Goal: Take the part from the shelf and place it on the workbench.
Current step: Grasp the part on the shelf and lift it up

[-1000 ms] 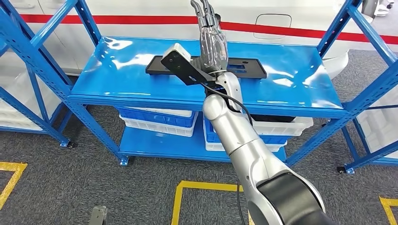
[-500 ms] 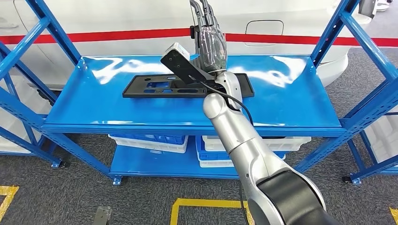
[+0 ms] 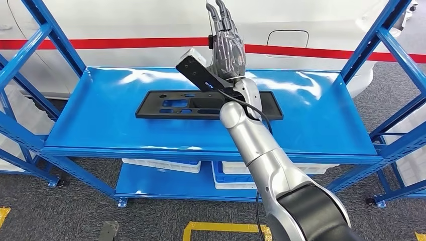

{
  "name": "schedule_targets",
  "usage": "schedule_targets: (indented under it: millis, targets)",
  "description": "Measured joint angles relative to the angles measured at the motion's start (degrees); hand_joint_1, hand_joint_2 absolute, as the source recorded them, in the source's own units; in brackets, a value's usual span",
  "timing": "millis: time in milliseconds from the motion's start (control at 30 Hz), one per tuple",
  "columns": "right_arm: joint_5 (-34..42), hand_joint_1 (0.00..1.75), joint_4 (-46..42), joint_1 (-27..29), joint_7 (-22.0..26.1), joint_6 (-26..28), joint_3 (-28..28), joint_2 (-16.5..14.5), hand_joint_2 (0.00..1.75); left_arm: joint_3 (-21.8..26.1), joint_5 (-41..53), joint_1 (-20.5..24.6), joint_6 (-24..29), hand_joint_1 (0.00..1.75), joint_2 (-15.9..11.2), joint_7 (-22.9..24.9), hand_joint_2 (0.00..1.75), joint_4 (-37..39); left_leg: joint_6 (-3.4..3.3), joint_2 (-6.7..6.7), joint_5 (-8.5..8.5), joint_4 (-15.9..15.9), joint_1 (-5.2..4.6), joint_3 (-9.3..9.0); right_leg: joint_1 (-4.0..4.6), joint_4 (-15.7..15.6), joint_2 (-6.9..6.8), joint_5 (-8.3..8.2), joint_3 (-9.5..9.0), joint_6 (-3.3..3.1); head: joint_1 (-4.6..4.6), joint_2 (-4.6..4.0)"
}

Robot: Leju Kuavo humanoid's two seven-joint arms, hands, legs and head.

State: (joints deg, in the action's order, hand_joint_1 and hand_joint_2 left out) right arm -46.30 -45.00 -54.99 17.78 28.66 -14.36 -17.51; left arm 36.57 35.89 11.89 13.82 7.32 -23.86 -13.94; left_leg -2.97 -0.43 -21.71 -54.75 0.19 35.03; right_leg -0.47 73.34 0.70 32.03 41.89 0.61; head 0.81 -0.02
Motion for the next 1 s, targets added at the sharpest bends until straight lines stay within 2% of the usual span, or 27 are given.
schedule_targets:
  millis: [33,100,133,167,200,267,333,400,467,500,533,567,633,667,700,767,800,900,933,1000]
  targets:
    - [0.1,0.00,0.0,0.2,0.1,0.0,0.0,0.1,1.75,-0.2,0.5,-0.1,0.6,0.00,0.0,1.7,0.00,0.1,0.17,-0.07,-0.29,-0.1,0.07,-0.26,-0.24,-1.3,-0.05,-1.35,-0.02,0.69,-0.02,0.00]
    - [0.1,0.00,-0.3,0.3,0.3,0.0,0.0,0.2,1.75,-0.5,1.6,-0.5,1.8,0.00,0.0,5.5,0.00,0.3,0.75,-0.16,-1.14,-0.8,0.21,-0.64,-0.82,-8.8,-0.25,-5.48,-2.71,2.11,-0.05,0.00]
    - [0.2,0.00,-0.5,0.3,0.4,0.0,0.0,0.2,1.75,-0.7,2.3,-0.8,2.3,0.00,0.0,7.5,0.00,0.5,1.16,-0.22,-1.69,-1.4,0.18,-0.58,-0.96,-12.4,-0.28,-7.05,-4.29,2.31,-0.06,0.00]
    - [0.3,0.00,-0.8,0.3,0.6,0.0,0.0,0.3,1.75,-0.8,3.0,-1.1,2.8,0.00,-0.1,9.5,0.00,0.6,1.53,-0.25,-2.15,-1.9,0.14,-0.47,-1.00,-14.5,-0.28,-7.88,-5.31,2.09,-0.08,0.00]
    - [0.4,0.00,-1.2,0.4,0.6,0.0,0.0,0.4,1.75,-1.0,3.7,-1.5,3.2,0.00,-0.1,11.6,0.00,0.7,1.87,-0.27,-2.50,-2.3,0.12,-0.38,-0.92,-15.4,-0.24,-8.08,-5.78,1.59,-0.09,0.00]
    - [0.6,0.00,-2.1,0.7,0.7,-0.1,0.0,0.6,1.75,-1.5,5.2,-2.5,4.0,0.00,-0.1,15.8,0.00,1.0,2.37,-0.25,-2.79,-2.4,0.27,-0.46,-0.74,-15.3,-0.06,-7.97,-6.00,0.48,-0.05,0.00]
    - [0.7,0.00,-3.4,0.7,0.7,-0.4,0.0,0.5,1.75,-2.1,6.3,-3.5,4.7,0.00,-0.2,19.9,0.00,1.3,2.92,-0.09,-3.75,-3.5,0.47,-0.16,-1.02,-15.4,-0.01,-7.97,-6.22,-0.22,0.05,0.00]
    - [0.7,0.00,-4.7,0.8,0.7,-0.8,-0.2,0.5,1.75,-2.3,7.0,-4.3,4.8,0.00,-0.2,23.9,0.00,1.6,3.53,0.12,-6.73,-8.6,0.64,2.14,-1.26,-15.5,-0.06,-7.89,-6.43,-0.63,0.25,0.00]
    - [0.3,0.00,-5.8,1.4,0.4,-1.2,-0.6,0.5,1.75,-2.6,8.2,-5.0,4.1,0.00,-0.3,29.5,0.00,2.0,3.94,0.23,-9.92,-16.1,0.78,5.86,-1.13,-15.5,-0.14,-7.77,-6.49,-0.81,0.33,0.00]
    - [-0.2,0.00,-6.3,1.8,0.2,-1.5,-0.9,0.5,1.75,-2.9,8.8,-5.5,3.4,0.00,-0.3,33.0,0.00,2.1,4.00,0.24,-10.33,-18.2,0.84,7.01,-1.07,-15.5,-0.14,-7.73,-6.52,-0.87,0.33,0.00]
    - [-1.0,0.00,-6.9,2.3,-0.2,-1.8,-1.5,0.5,1.75,-3.2,9.5,-6.0,2.6,0.00,-0.3,36.5,0.00,2.2,3.96,0.25,-9.68,-18.2,0.88,7.11,-1.05,-15.5,-0.10,-7.70,-6.57,-0.91,0.34,0.00]
    - [-1.9,0.00,-7.4,2.9,-0.4,-2.1,-2.4,0.5,1.75,-3.5,10.0,-6.5,1.9,0.00,-0.2,39.3,0.00,2.3,3.82,0.26,-8.05,-15.8,0.92,5.97,-1.05,-15.5,-0.03,-7.67,-6.65,-0.93,0.34,0.00]
    - [-4.0,0.00,-8.6,4.1,-0.7,-2.6,-4.5,0.5,1.75,-3.8,10.4,-7.0,1.1,0.00,-0.2,41.9,0.00,2.3,3.41,0.42,-4.63,-7.9,0.84,1.91,-0.88,-15.4,0.07,-7.61,-6.80,-0.85,0.34,0.00]
    - [-5.0,0.00,-9.2,5.0,-0.7,-2.8,-5.9,0.6,1.75,-3.8,10.5,-7.0,1.1,0.00,-0.2,42.0,0.00,2.3,3.14,0.43,-3.69,-4.9,0.72,0.35,-0.71,-15.5,0.05,-7.54,-6.86,-0.71,0.28,0.00]
    - [-5.7,0.00,-9.9,6.1,-0.7,-3.0,-7.3,0.7,1.75,-3.8,10.6,-7.0,1.2,0.00,-0.1,41.9,0.00,2.3,2.88,0.42,-3.45,-3.3,0.57,-0.46,-0.54,-15.5,-0.01,-7.46,-6.93,-0.52,0.26,0.00]
    - [-6.8,0.00,-11.1,8.7,-0.8,-3.3,-10.3,0.9,1.75,-3.9,10.9,-7.0,1.3,0.00,-0.1,41.5,0.00,2.3,2.27,0.22,-3.49,-2.8,0.29,-0.74,-0.42,-15.9,-0.16,-7.48,-7.23,0.02,0.20,0.00]
    - [-7.2,0.00,-11.6,9.8,-0.9,-3.8,-11.6,1.1,1.75,-3.9,11.2,-7.0,1.3,0.00,0.0,41.3,0.00,2.3,2.30,0.19,-3.27,-2.5,0.31,-0.93,-0.30,-16.2,-0.21,-7.45,-7.42,-0.07,0.18,0.00]
    - [-9.2,0.00,-12.3,12.4,-1.8,-6.6,-15.7,1.6,1.75,-3.9,12.0,-7.1,1.4,0.00,0.1,40.4,0.00,2.4,2.73,0.08,-2.69,-1.7,0.27,-1.42,0.10,-16.9,-0.29,-7.62,-8.03,-1.06,-0.15,0.00]
    - [-10.1,0.00,-12.3,13.3,-2.3,-7.6,-17.3,1.7,1.75,-3.9,12.2,-7.1,1.4,0.00,0.1,40.1,0.00,2.4,2.58,0.03,-2.71,-1.7,0.08,-1.44,0.14,-17.0,-0.31,-7.76,-8.15,-1.12,-0.21,0.00]
    - [-11.5,0.00,-11.7,15.1,-3.5,-8.8,-20.6,1.7,1.75,-4.0,12.5,-7.1,1.4,0.00,0.1,39.7,0.00,2.4,2.14,-0.03,-2.75,-1.7,-0.32,-1.41,0.20,-17.1,-0.35,-7.87,-8.16,-0.85,-0.21,0.00]
